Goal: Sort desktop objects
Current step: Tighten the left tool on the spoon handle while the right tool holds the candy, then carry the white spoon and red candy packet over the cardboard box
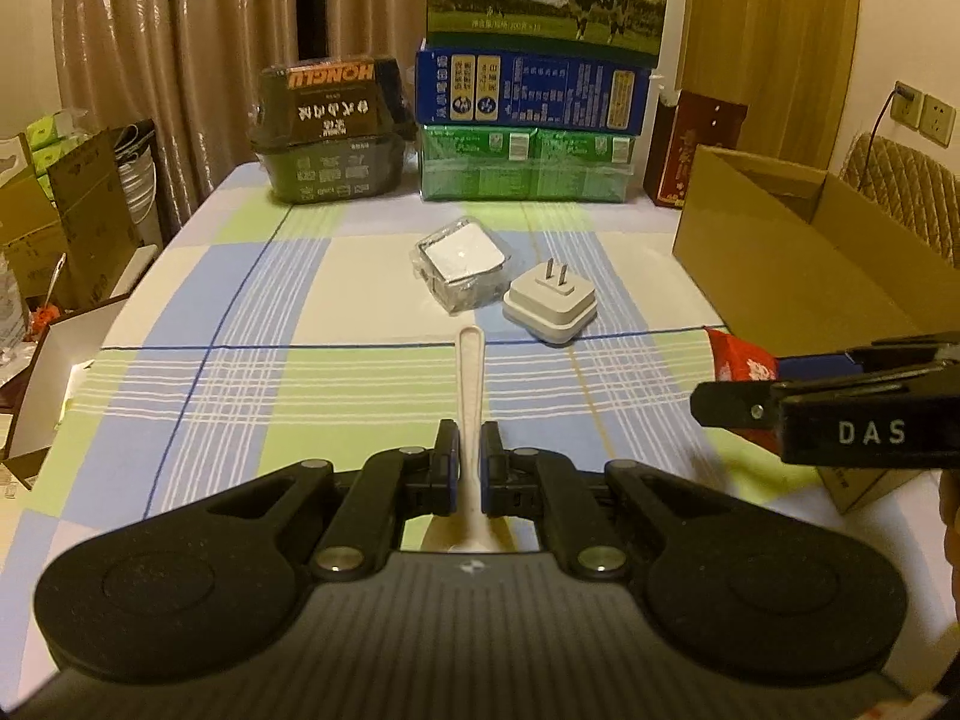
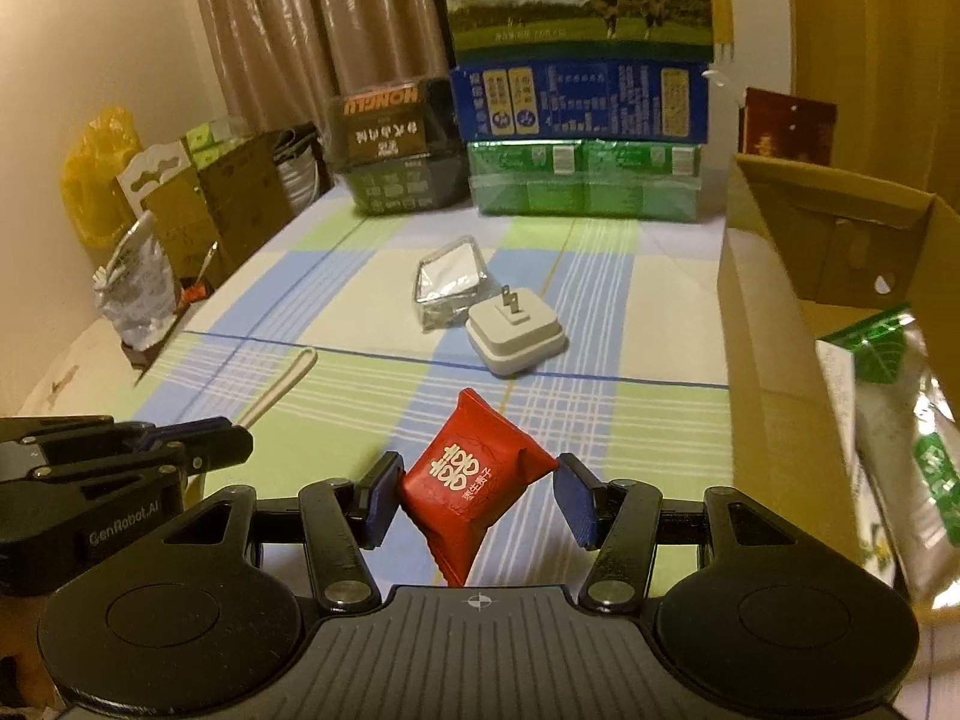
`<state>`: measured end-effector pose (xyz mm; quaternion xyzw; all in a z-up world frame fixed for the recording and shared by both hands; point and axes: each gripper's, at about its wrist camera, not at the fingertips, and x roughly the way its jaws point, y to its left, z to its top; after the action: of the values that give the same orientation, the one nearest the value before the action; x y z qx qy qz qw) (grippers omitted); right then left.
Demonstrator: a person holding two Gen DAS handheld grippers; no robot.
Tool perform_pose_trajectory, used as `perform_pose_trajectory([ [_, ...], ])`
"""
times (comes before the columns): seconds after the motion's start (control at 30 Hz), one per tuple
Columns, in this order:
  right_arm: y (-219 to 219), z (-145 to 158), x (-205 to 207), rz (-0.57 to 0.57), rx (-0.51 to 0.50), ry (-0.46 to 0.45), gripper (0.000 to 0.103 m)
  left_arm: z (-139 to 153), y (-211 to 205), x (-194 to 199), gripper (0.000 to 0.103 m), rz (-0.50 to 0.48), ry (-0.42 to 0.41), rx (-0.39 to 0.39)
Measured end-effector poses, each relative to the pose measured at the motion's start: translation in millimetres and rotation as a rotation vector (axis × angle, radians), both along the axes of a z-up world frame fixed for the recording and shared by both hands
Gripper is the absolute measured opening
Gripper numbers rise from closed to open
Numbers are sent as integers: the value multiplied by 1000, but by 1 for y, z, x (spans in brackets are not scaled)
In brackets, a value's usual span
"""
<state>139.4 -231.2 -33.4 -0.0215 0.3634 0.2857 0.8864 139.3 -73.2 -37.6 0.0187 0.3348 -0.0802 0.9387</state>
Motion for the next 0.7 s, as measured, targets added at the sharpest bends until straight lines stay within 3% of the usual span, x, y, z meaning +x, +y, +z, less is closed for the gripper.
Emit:
perform_pose_trajectory([
  [0.7, -60, 77, -63, -106, 25, -101, 52, 66, -34, -63, 4, -46, -79, -25],
])
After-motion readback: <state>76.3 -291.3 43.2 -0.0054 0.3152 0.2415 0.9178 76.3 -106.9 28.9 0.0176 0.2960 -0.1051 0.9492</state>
